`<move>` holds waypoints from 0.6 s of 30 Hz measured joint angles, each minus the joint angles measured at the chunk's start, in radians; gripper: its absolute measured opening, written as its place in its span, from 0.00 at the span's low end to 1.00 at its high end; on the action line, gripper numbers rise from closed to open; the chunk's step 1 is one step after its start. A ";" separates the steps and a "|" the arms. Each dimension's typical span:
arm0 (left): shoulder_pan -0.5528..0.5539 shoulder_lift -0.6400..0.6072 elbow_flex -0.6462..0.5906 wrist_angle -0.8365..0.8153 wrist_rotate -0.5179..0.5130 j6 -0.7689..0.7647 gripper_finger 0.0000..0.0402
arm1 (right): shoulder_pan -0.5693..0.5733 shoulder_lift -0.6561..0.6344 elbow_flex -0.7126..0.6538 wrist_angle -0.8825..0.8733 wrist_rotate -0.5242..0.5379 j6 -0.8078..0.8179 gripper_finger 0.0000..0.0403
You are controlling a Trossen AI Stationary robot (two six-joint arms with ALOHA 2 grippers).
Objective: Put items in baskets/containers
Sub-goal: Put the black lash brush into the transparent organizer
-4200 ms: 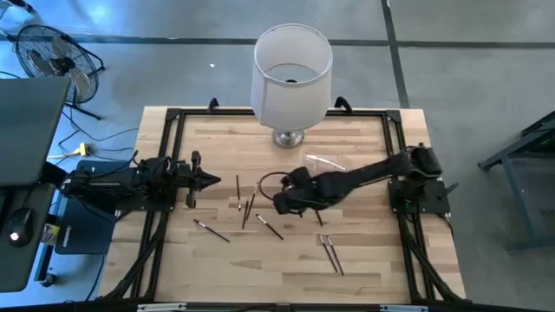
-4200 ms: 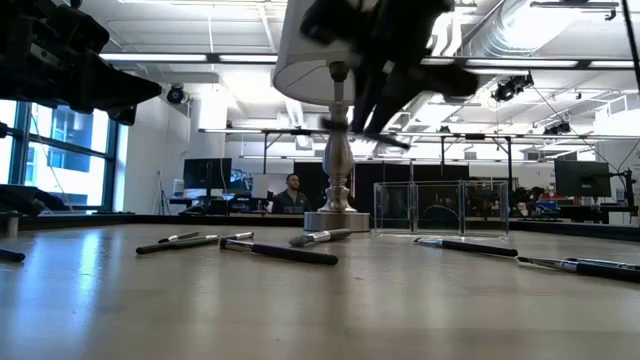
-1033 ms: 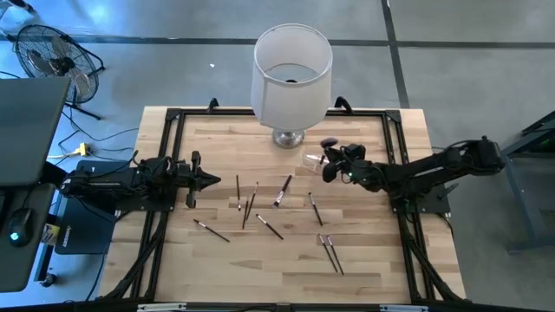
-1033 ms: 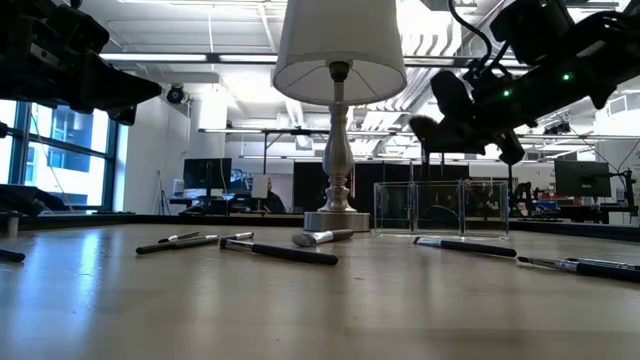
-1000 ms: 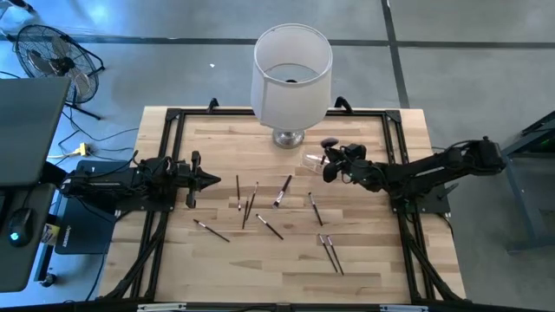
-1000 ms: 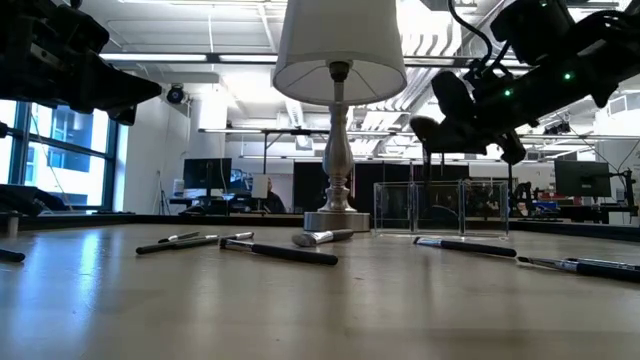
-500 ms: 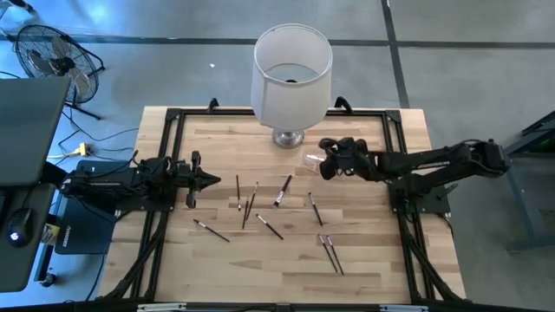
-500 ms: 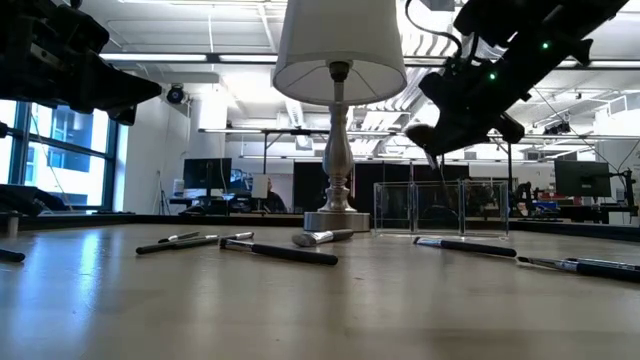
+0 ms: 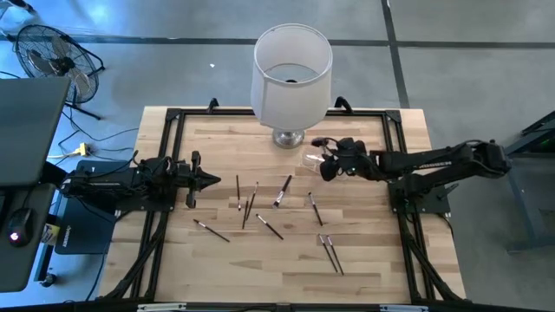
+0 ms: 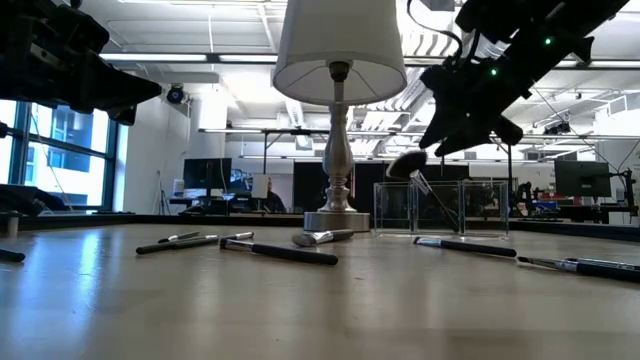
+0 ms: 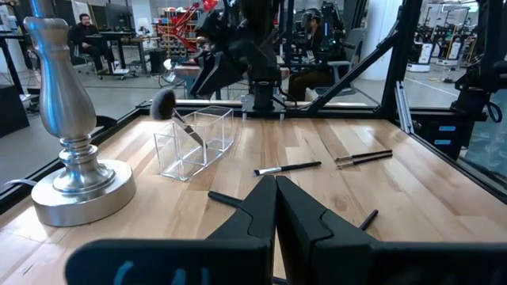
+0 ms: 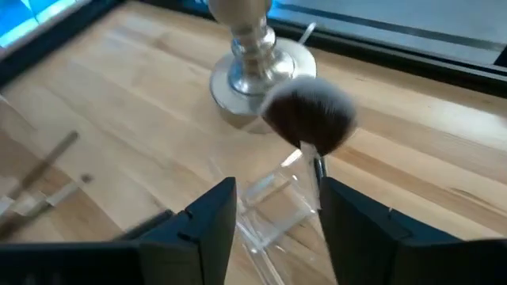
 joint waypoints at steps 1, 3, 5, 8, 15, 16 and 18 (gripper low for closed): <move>0.000 0.000 0.000 0.000 0.000 0.000 0.00 | 0.002 -0.012 0.000 0.002 0.000 0.010 0.45; 0.000 0.000 0.000 0.000 0.000 0.000 0.00 | 0.007 -0.043 0.000 0.014 0.000 0.018 0.45; 0.000 0.000 0.000 0.000 0.000 0.000 0.00 | 0.011 -0.076 0.000 0.059 -0.035 0.019 0.45; 0.000 0.000 0.000 0.000 0.000 0.000 0.00 | 0.011 -0.108 0.000 0.163 -0.156 0.045 0.44; 0.000 0.000 0.000 0.000 0.000 0.000 0.00 | 0.011 -0.103 0.001 0.419 -0.249 0.130 0.41; 0.000 0.000 0.000 0.000 0.000 0.000 0.00 | 0.011 -0.096 0.001 0.437 -0.250 0.130 0.40; 0.000 0.000 0.000 0.000 0.000 0.000 0.00 | 0.016 -0.080 0.001 0.460 -0.259 0.142 0.39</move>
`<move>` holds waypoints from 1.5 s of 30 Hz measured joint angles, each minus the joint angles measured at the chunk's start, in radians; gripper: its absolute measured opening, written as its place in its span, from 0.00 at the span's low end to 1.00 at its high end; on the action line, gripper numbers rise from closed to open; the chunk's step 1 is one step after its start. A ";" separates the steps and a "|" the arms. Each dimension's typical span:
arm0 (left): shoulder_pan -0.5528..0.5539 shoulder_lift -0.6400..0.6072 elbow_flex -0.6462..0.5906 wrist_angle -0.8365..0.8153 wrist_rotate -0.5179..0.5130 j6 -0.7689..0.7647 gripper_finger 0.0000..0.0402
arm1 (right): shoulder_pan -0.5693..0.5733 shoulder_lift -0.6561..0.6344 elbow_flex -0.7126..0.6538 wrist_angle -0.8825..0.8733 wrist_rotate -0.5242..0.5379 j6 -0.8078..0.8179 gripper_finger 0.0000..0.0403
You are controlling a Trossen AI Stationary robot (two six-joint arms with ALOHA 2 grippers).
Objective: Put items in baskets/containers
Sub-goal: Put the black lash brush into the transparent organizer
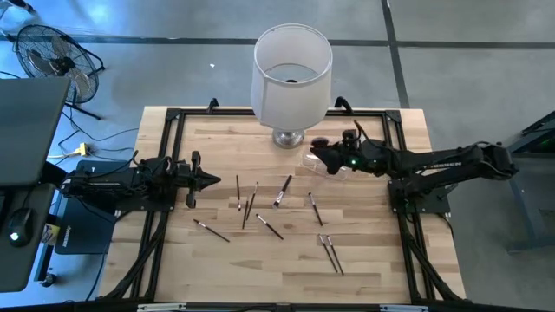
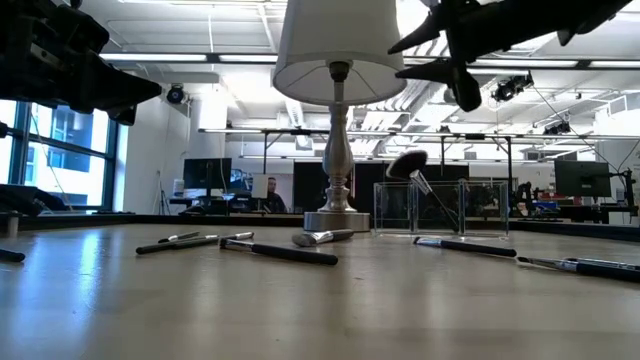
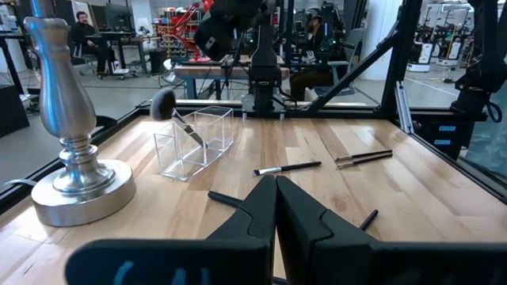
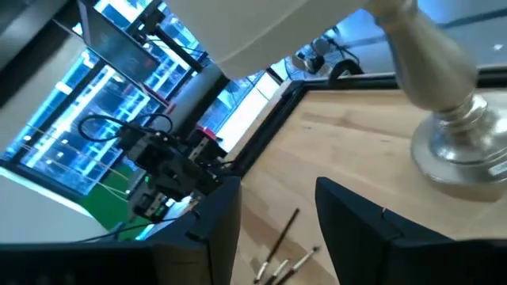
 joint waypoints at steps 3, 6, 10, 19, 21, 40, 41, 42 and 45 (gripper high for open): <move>0.000 0.000 0.000 0.000 0.000 0.000 0.00 | 0.026 0.044 0.030 -0.028 0.009 0.015 0.36; 0.000 0.000 0.000 0.000 0.000 0.000 0.00 | 0.055 0.113 0.112 -0.117 0.017 0.010 0.32; 0.000 0.000 0.000 0.000 0.000 0.000 0.00 | 0.091 0.232 0.299 -0.338 0.017 -0.013 0.28; 0.000 0.000 0.000 0.000 0.000 0.000 0.00 | 0.169 0.550 0.851 -1.060 -0.046 0.013 0.20; 0.000 0.000 0.000 0.000 0.000 0.000 0.00 | 0.186 0.605 0.947 -1.168 -0.044 0.018 0.18; 0.000 0.000 0.000 0.000 0.000 0.000 0.00 | 0.448 0.711 1.037 -1.415 -0.048 0.520 0.00; 0.000 0.000 0.000 0.000 0.000 0.000 0.00 | 0.457 0.711 1.030 -1.413 -0.044 0.540 0.00; 0.000 0.000 0.000 0.000 0.000 0.000 0.00 | 0.466 0.711 1.024 -1.412 -0.043 0.559 0.01; 0.000 0.000 0.000 0.000 0.000 0.000 0.00 | 0.488 0.711 1.010 -1.408 -0.042 0.608 0.01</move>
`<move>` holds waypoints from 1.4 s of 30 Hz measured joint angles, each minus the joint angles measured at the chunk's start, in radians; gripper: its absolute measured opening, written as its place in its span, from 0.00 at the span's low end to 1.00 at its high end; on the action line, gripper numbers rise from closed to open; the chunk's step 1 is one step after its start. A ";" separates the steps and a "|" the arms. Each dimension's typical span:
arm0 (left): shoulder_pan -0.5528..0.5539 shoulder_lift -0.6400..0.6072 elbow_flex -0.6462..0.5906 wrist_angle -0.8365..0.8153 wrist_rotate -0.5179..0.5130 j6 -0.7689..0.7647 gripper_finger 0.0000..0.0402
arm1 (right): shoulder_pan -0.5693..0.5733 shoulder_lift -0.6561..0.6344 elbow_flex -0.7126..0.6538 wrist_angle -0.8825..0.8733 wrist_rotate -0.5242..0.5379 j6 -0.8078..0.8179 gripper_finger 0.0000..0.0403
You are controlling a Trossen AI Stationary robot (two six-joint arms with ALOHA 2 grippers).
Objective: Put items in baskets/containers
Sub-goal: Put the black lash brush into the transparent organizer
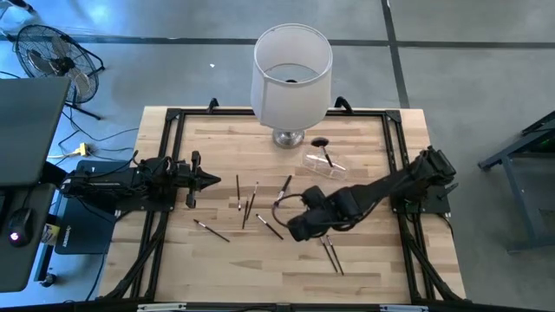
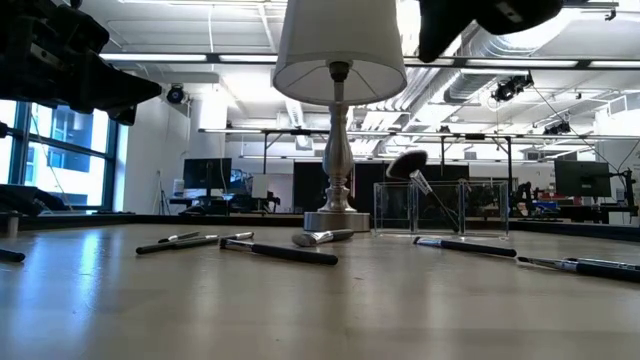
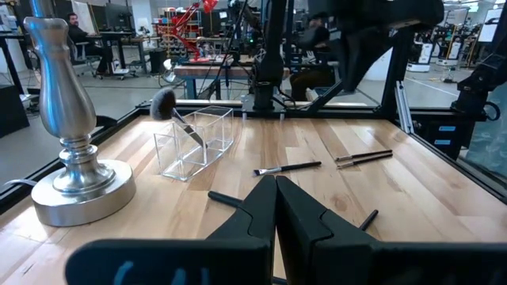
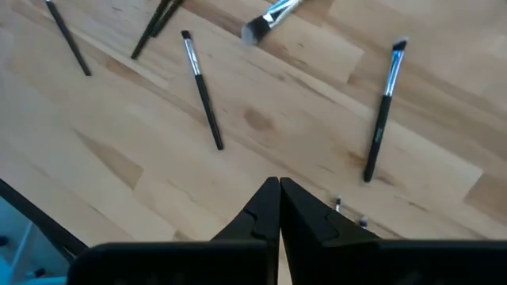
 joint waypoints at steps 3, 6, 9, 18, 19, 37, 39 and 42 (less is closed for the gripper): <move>0.000 0.000 0.000 0.000 0.000 0.000 0.00 | 0.015 0.000 -0.014 0.010 0.000 0.021 0.00; 0.000 0.000 0.000 0.000 0.000 0.000 0.00 | 0.022 0.000 -0.023 0.015 -0.001 0.040 0.01; 0.000 0.000 0.000 0.000 0.000 0.000 0.00 | 0.023 0.000 -0.028 0.003 0.001 0.041 0.01; 0.000 0.000 0.000 0.000 0.000 0.000 0.00 | 0.022 0.000 -0.028 -0.001 0.001 -0.152 0.01; 0.000 0.000 0.000 0.000 0.000 0.000 0.00 | 0.022 0.000 -0.028 0.003 -0.007 -0.153 0.01; 0.000 0.000 0.004 0.003 0.032 -0.128 0.00 | 0.065 -0.002 -0.028 -0.098 -0.001 -0.305 0.00; 0.000 0.007 0.018 -0.012 0.046 -0.127 0.00 | 0.065 -0.003 -0.038 -0.100 0.007 -0.347 0.00; 0.000 0.039 0.055 -0.011 0.048 -0.127 0.00 | 0.065 -0.036 -0.119 -0.045 -0.006 -0.404 0.00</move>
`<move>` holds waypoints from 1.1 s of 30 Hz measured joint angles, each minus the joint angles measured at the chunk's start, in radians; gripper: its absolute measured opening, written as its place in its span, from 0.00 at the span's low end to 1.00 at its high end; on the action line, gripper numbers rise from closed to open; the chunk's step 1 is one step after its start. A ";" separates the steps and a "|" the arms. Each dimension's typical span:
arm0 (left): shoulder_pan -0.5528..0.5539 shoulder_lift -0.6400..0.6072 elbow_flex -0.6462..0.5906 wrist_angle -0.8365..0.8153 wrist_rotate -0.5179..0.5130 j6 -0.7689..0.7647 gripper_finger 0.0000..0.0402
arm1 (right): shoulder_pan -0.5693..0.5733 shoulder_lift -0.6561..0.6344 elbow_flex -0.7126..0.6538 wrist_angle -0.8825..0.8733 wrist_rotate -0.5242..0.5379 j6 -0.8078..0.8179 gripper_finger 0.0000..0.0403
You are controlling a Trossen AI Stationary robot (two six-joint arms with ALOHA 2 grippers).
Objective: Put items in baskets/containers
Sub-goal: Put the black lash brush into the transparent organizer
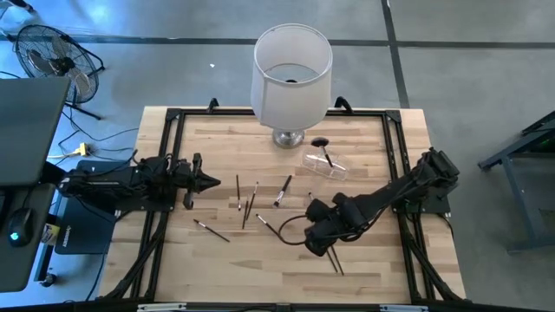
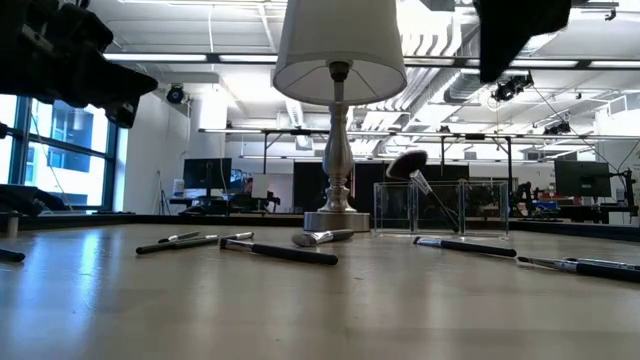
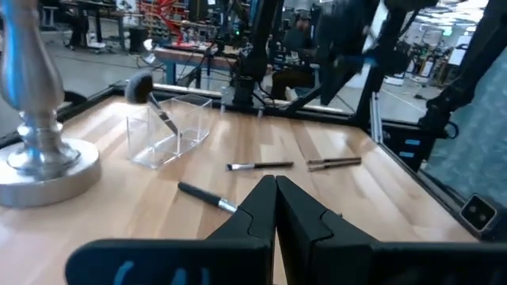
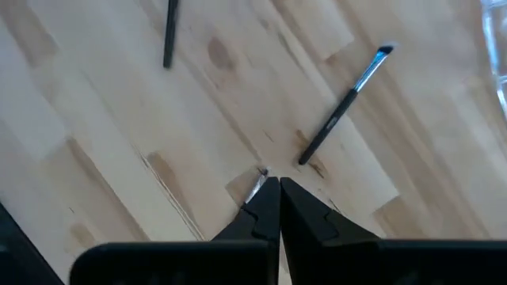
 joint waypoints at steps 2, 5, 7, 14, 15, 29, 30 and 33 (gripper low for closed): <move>0.000 0.030 0.029 0.010 -0.025 0.001 0.00 | 0.000 -0.047 -0.096 0.090 -0.016 -0.022 0.00; 0.000 0.105 0.063 0.001 -0.066 -0.004 0.00 | -0.002 -0.147 -0.272 0.278 -0.052 -0.049 0.00; 0.000 0.165 0.091 0.001 -0.093 -0.028 0.00 | -0.002 -0.223 -0.388 0.389 -0.058 -0.051 0.00; -0.011 0.435 0.218 0.003 -0.171 -0.122 0.00 | -0.003 -0.501 -0.706 0.576 -0.067 0.010 0.00; -0.023 0.481 0.241 0.004 -0.189 -0.136 0.00 | -0.003 -0.540 -0.742 0.597 -0.066 0.010 0.00; -0.285 1.035 0.663 -0.419 -0.496 -0.820 0.00 | -0.003 -0.809 -0.960 0.650 -0.092 -0.049 0.00; -0.299 1.061 0.690 -0.491 -0.494 -0.905 0.00 | -0.003 -0.810 -0.961 0.650 -0.093 -0.059 0.00; -0.335 1.122 0.750 -0.647 -0.478 -1.118 0.00 | -0.003 -0.810 -0.961 0.654 -0.094 -0.091 0.00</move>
